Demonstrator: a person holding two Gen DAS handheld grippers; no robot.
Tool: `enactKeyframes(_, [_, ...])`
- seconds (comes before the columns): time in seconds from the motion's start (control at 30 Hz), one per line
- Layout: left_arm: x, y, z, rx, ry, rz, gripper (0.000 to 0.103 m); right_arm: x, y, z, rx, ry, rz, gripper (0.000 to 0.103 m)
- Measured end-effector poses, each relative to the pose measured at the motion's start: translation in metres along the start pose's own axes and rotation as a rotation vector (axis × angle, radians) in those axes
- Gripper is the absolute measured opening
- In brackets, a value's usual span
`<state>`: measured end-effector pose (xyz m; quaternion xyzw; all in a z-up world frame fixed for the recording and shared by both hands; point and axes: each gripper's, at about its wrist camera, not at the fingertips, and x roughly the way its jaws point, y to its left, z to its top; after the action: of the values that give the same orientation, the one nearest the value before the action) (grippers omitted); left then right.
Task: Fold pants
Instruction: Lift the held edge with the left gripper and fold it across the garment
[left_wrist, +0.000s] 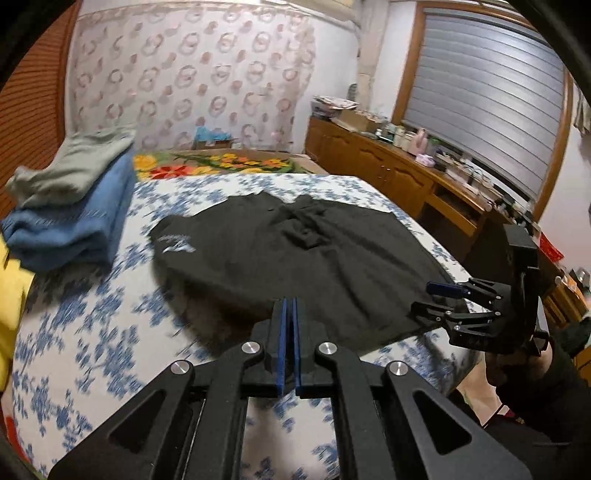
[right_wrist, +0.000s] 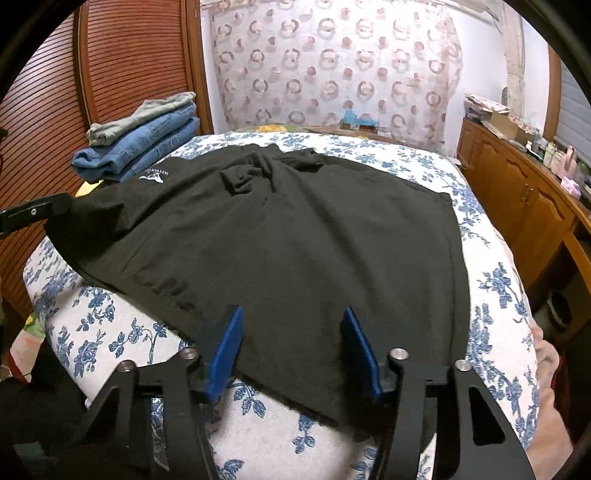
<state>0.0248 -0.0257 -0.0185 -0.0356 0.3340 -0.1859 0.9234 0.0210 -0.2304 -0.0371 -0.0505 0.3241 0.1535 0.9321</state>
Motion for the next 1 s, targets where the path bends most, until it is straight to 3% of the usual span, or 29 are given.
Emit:
enactKeyframes(0.33, [0.013, -0.025, 0.033, 0.064, -0.015, -0.051, 0.003, -0.005, -0.007, -0.001, 0.020, -0.013, 0.011, 0.053])
enactKeyframes(0.5, [0.007, -0.017, 0.034, 0.059, -0.005, -0.004, 0.004, -0.006, -0.003, 0.000, 0.017, -0.021, 0.012, 0.053])
enactKeyframes(0.53, [0.007, -0.013, 0.031, 0.048, 0.000, 0.019, 0.014, -0.006, -0.003, -0.001, 0.019, -0.021, 0.014, 0.053])
enactKeyframes(0.57, [0.006, -0.007, 0.027, 0.035, 0.001, 0.042, 0.032, -0.006, -0.003, -0.001, 0.022, -0.019, 0.018, 0.053])
enactKeyframes(0.63, [0.001, 0.008, 0.016, 0.001, 0.001, 0.081, 0.060, -0.003, -0.003, -0.001, 0.027, -0.014, 0.025, 0.053])
enactKeyframes(0.67, [-0.001, 0.015, 0.009, -0.016, 0.008, 0.095, 0.068, -0.001, -0.002, -0.001, 0.030, -0.011, 0.029, 0.053])
enactKeyframes(0.87, [-0.004, 0.054, -0.031, -0.097, 0.070, 0.183, 0.067, 0.006, 0.002, 0.000, 0.030, 0.001, 0.044, 0.053])
enactKeyframes(1.0, [0.003, 0.061, -0.045, -0.109, 0.112, 0.175, 0.052, 0.007, 0.005, 0.002, 0.026, 0.002, 0.047, 0.053])
